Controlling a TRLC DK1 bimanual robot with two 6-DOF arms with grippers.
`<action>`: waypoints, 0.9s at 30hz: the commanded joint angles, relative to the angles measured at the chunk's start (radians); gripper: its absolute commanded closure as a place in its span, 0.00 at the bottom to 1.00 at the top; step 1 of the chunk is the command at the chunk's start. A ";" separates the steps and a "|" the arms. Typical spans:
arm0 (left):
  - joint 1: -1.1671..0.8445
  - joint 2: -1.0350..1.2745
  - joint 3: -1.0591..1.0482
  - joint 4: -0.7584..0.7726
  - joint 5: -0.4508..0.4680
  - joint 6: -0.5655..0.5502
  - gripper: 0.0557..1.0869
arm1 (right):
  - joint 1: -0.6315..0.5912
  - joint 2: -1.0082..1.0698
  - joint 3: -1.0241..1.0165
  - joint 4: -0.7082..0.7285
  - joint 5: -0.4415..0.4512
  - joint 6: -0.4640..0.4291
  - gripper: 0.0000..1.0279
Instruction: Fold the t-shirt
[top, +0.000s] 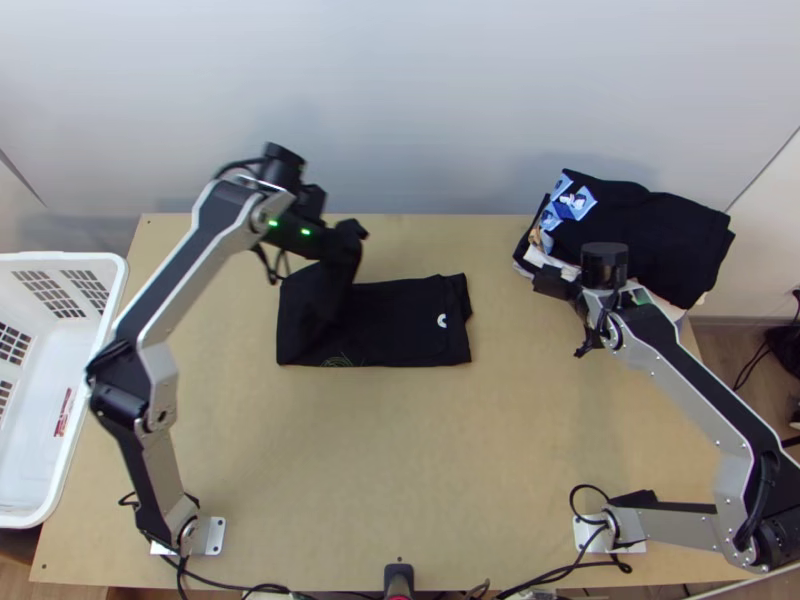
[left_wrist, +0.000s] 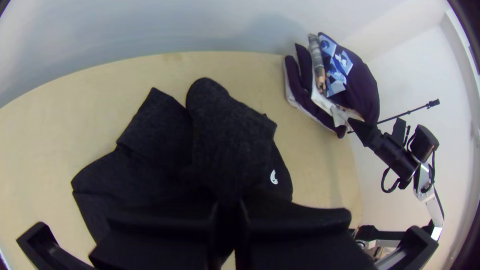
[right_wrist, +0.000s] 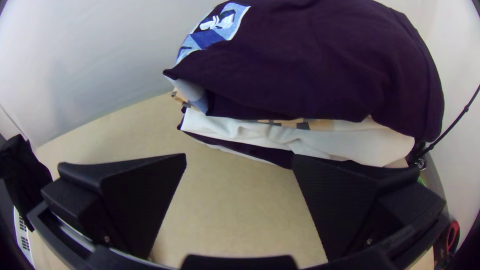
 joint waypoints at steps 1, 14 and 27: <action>-0.096 0.073 0.055 0.027 -0.014 -0.034 0.97 | -0.027 -0.011 -0.013 0.000 -0.001 0.001 0.05; -0.185 0.160 0.101 0.044 -0.014 -0.046 0.97 | -0.044 -0.014 -0.017 0.000 -0.001 -0.001 0.05; -0.328 0.318 0.233 0.165 0.009 -0.084 0.31 | -0.029 -0.006 -0.083 0.027 -0.001 0.002 0.05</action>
